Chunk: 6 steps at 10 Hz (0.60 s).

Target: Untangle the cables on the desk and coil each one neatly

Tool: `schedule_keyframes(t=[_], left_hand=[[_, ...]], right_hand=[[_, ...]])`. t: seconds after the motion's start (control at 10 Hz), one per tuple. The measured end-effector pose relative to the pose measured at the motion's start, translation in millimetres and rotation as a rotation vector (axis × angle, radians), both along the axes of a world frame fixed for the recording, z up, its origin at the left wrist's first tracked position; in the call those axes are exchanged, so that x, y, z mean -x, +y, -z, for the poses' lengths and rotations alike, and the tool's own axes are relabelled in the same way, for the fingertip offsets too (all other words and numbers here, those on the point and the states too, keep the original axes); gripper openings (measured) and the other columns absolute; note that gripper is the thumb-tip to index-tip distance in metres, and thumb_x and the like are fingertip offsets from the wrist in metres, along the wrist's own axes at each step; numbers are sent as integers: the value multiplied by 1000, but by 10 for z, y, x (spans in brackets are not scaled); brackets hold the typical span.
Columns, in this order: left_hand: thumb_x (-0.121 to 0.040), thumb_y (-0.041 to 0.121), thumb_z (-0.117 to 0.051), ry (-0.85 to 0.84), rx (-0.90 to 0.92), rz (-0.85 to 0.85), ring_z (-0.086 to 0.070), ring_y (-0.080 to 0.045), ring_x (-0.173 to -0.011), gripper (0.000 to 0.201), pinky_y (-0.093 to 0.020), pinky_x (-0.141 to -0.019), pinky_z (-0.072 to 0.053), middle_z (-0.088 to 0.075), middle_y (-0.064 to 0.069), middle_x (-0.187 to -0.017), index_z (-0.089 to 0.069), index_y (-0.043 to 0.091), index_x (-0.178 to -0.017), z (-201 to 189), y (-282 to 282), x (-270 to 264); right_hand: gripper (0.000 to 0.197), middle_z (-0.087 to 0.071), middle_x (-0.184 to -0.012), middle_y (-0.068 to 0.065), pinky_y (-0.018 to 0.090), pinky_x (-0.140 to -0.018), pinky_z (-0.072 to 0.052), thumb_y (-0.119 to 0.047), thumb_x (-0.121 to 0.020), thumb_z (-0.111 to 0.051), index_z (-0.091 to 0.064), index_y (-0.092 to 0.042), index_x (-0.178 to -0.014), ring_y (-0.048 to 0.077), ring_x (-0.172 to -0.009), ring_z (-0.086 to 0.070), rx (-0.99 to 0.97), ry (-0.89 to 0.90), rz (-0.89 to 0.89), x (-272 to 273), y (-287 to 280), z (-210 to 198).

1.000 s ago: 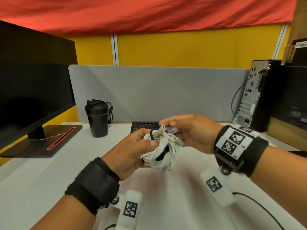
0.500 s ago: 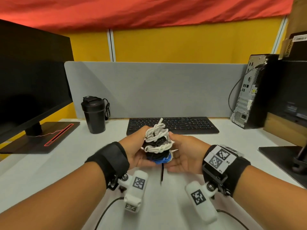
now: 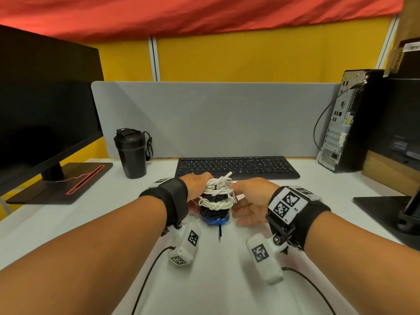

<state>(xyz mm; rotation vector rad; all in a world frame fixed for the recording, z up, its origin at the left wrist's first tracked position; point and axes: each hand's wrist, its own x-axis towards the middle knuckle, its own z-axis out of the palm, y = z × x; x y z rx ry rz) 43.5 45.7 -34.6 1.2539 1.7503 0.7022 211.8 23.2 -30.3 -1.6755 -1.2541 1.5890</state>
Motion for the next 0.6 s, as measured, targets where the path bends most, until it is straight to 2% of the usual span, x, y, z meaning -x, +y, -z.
schedule_keyframes(t=[0.1,0.2,0.3,0.4,0.5,0.6], left_hand=[[-93,46,-43,-76,7,-40,-68,-40,-102,48,-52,-90,-57,-69,-22,-115,-65,9,-113,15,-18,27],[-91,49,-46,-249,64,-101,-70,-35,-84,46,-44,-60,-60,-71,-17,-104,-62,13,-115,-39,-80,21],[-90,50,-47,-282,93,-70,-69,-31,-81,46,-39,-54,-58,-73,-14,-98,-64,15,-115,-84,-123,1],[-89,53,-46,-280,92,-63,-68,-28,-76,49,-35,-52,-56,-72,-12,-92,-63,16,-116,-103,-130,-15],[-86,56,-46,-259,89,-78,-65,-29,-82,54,-35,-60,-53,-68,-13,-100,-59,18,-121,-103,-113,7],[-87,59,-45,-203,68,-104,-64,-33,-94,58,-40,-71,-54,-63,-17,-111,-55,16,-126,-102,-126,56]], right_hand=[[25,-64,-98,18,53,-82,-57,-27,-93,-59,-62,-9,-111,34,-79,-69,-69,-30,22,55,-12,-88],[23,-62,-92,16,55,-79,-58,-24,-92,-62,-61,-9,-109,34,-76,-70,-115,-126,20,98,-37,-168],[27,-62,-94,14,54,-80,-58,-25,-92,-61,-61,-7,-112,32,-82,-70,-148,-210,8,122,-85,-245],[33,-62,-109,14,44,-76,-60,-27,-92,-63,-60,-8,-119,30,-94,-69,-180,-255,-2,113,-109,-303],[35,-63,-109,13,44,-80,-59,-33,-91,-64,-61,-10,-118,28,-95,-67,-192,-282,-10,100,-134,-338],[37,-65,-99,11,44,-85,-57,-36,-90,-63,-62,-8,-115,27,-95,-67,-225,-355,-2,93,-157,-355]])
